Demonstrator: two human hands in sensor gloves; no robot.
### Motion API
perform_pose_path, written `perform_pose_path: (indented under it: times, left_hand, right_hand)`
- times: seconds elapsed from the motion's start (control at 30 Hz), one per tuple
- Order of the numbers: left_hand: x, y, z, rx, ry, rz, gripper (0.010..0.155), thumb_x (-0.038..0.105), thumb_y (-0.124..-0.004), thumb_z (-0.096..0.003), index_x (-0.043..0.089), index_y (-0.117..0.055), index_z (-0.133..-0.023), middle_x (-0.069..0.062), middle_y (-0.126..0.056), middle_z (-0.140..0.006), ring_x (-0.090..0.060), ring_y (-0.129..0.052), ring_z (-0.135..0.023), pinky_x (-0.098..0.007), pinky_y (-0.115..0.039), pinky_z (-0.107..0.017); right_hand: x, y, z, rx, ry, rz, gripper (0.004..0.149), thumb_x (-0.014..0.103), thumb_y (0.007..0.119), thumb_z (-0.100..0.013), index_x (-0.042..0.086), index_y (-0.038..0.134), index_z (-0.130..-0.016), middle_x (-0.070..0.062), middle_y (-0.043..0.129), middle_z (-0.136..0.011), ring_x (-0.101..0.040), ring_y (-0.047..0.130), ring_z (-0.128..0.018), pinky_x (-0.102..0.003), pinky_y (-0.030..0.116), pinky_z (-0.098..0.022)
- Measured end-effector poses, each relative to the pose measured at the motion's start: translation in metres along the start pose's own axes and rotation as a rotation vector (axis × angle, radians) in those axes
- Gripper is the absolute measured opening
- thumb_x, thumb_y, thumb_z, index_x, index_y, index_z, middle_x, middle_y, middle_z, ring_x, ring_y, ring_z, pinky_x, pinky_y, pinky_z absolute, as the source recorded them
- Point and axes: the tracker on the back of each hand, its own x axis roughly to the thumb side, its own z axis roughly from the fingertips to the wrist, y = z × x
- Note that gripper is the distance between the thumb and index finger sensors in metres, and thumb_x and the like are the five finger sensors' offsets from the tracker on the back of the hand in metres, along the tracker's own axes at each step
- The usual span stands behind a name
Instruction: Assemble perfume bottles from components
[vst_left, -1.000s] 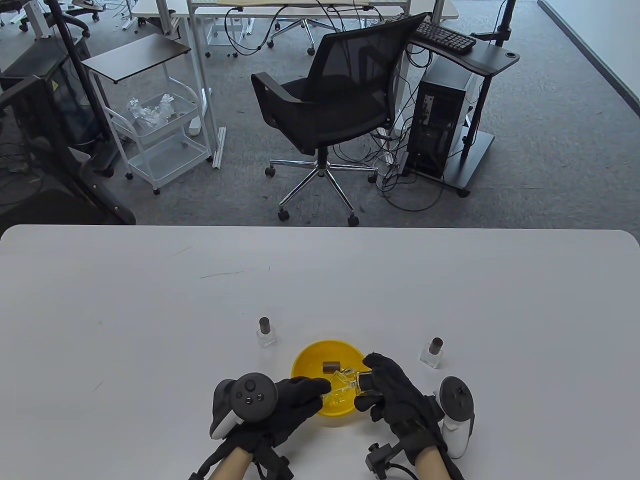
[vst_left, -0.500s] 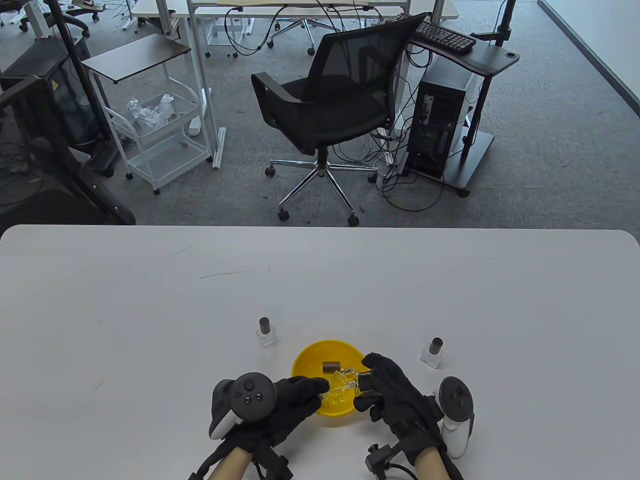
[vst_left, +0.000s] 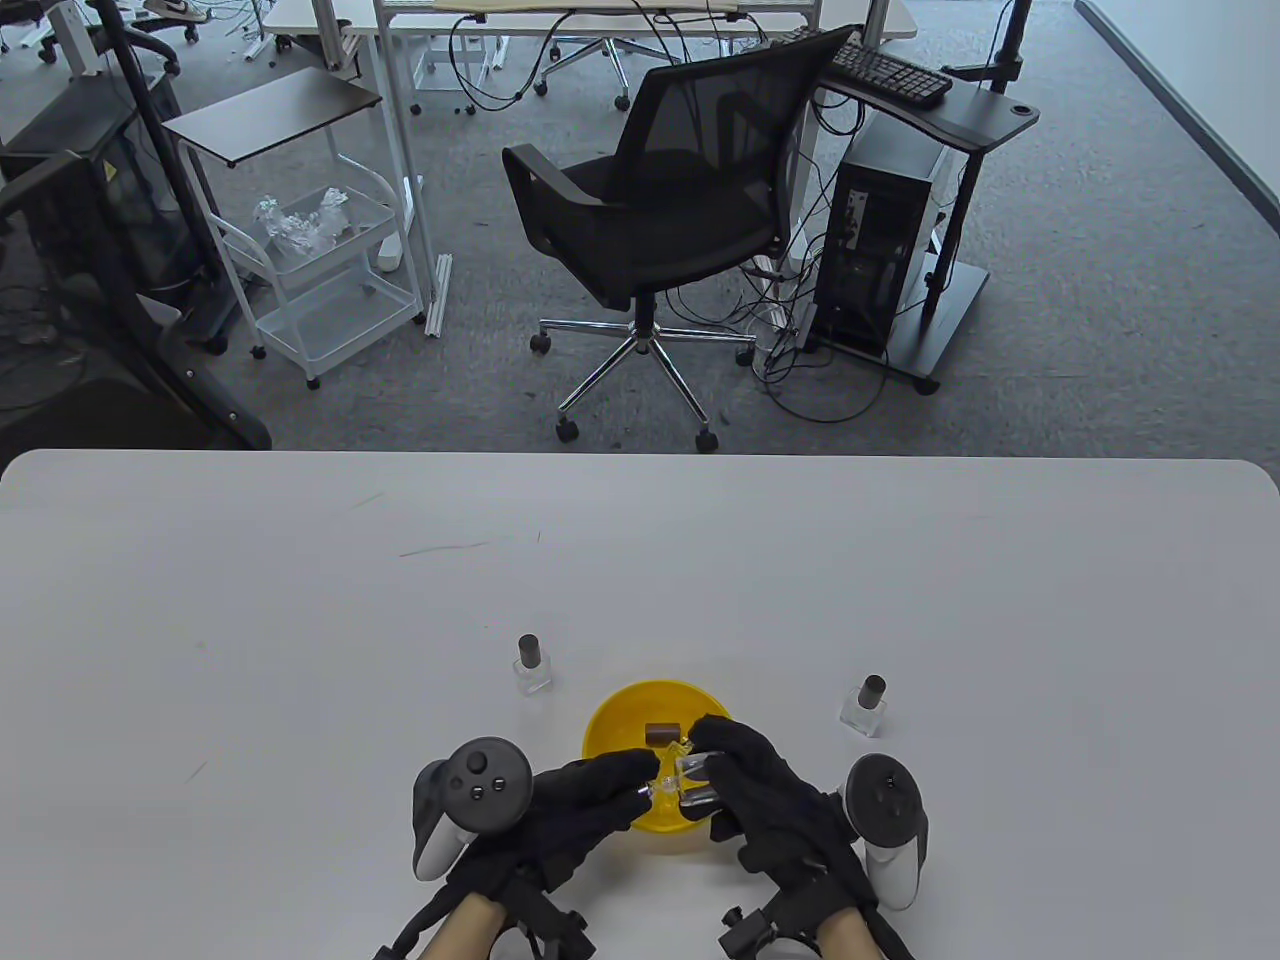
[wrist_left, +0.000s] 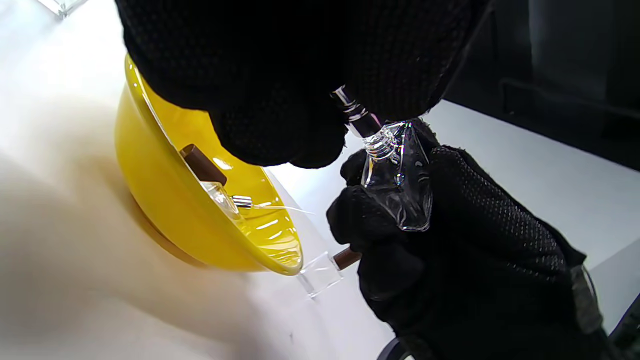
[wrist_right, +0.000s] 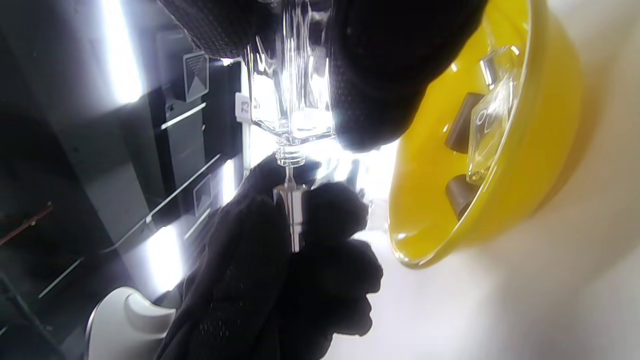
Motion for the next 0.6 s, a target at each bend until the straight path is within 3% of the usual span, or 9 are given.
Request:
perform_pose_path:
  times: [0.37,0.5,0.6]
  left_hand:
    - [-0.0098,0.0047,0.0005,0.007,0.068,0.185,0.046,0.044,-0.080,-0.0493,0.022,-0.088,-0.089,-0.002,-0.104,-0.070,-0.018,-0.105,-0.049,-0.030,-0.091,-0.035]
    - [-0.0093,0.0052,0.0008,0.030,0.069,0.237,0.044,0.043,-0.083,-0.0482,0.025,-0.088,-0.088,-0.003,-0.103,-0.072,-0.019,-0.104,-0.051,-0.030,-0.090,-0.038]
    - [-0.0057,0.0052,0.0013,0.042,0.056,0.211,0.043,0.041,-0.085,-0.0477,0.026,-0.088,-0.088,-0.003,-0.102,-0.074,-0.020,-0.103,-0.053,-0.030,-0.090,-0.039]
  right_hand:
    - [0.0074,0.0078,-0.0008,0.107,-0.074,0.018,0.044,0.029,0.070,-0.062,0.027,0.061,-0.105,-0.004,0.074,-0.105,-0.042,0.088,-0.077,-0.043,0.081,-0.049]
    - [0.0089,0.0092,-0.0007,0.084,-0.059,0.011,0.045,0.028,0.070,-0.062,0.022,0.059,-0.105,-0.009,0.075,-0.103,-0.039,0.092,-0.073,-0.039,0.084,-0.046]
    - [0.0083,0.0084,-0.0009,0.064,-0.048,0.027,0.048,0.029,0.071,-0.062,0.010,0.057,-0.105,-0.015,0.078,-0.097,-0.032,0.099,-0.065,-0.033,0.089,-0.040]
